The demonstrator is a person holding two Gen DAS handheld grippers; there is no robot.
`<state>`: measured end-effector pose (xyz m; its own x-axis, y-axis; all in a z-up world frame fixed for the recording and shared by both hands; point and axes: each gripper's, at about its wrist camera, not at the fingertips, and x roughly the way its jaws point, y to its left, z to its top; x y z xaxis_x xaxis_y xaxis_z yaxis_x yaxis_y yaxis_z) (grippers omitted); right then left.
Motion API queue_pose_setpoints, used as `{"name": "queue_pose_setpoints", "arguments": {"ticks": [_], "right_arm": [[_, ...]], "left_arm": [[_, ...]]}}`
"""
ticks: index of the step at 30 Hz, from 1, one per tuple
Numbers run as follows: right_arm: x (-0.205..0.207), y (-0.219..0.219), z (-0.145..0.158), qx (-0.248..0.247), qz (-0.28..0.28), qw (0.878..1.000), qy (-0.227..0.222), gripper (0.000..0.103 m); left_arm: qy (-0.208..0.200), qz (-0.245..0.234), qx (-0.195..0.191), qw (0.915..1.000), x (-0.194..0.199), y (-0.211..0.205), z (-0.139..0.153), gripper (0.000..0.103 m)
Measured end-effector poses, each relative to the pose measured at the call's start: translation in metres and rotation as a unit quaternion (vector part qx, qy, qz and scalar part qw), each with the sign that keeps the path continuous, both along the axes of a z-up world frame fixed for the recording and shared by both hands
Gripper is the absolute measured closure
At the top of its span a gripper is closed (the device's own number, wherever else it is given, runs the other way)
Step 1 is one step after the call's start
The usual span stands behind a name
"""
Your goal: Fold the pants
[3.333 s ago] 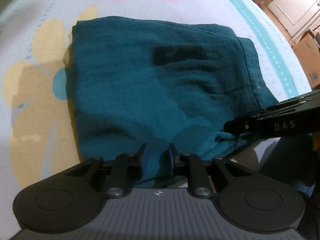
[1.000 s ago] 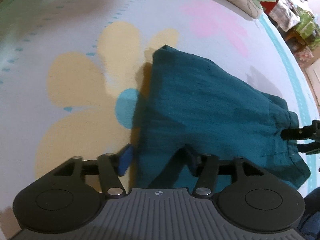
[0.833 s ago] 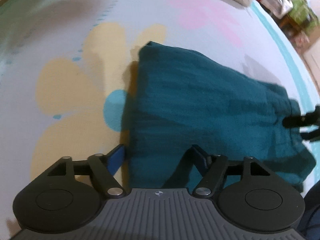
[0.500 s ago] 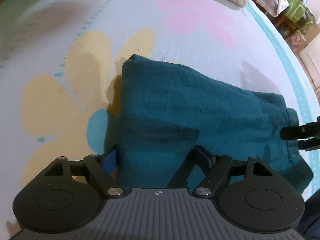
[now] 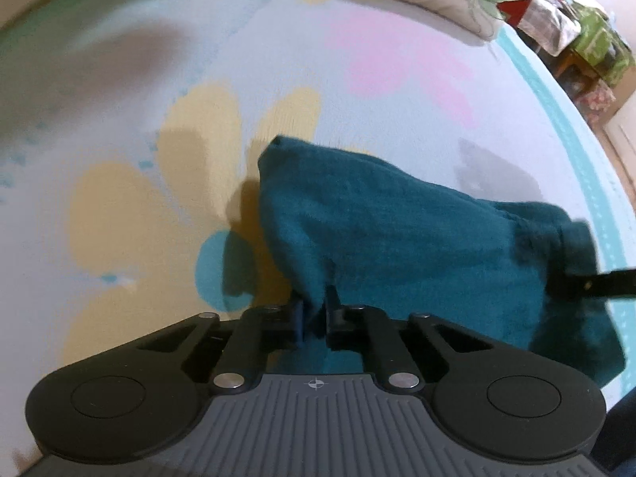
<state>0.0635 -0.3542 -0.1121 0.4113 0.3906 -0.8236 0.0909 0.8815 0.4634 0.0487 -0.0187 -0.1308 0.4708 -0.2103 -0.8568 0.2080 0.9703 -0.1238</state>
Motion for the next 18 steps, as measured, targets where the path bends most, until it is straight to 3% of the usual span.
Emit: {"name": "queue_pose_setpoints", "arguments": {"ticks": [4, 9, 14, 18], "right_arm": [[-0.012, 0.013, 0.021, -0.002, 0.002, 0.999, -0.039, 0.077], [-0.002, 0.034, 0.053, 0.002, 0.02, 0.997, -0.077, 0.078], [0.044, 0.072, 0.078, 0.026, 0.047, 0.992, -0.116, 0.078], [0.098, 0.105, 0.077, 0.039, 0.065, 0.989, -0.128, 0.078]], "left_arm": [[-0.048, 0.001, 0.0, 0.9988, -0.015, 0.002, 0.02, 0.097], [-0.063, 0.022, -0.009, 0.9977, -0.013, 0.018, 0.05, 0.097], [-0.106, 0.077, 0.006, 0.9914, 0.01, 0.056, 0.085, 0.097], [-0.109, 0.12, 0.019, 0.9866, 0.044, 0.09, 0.093, 0.097]]}}
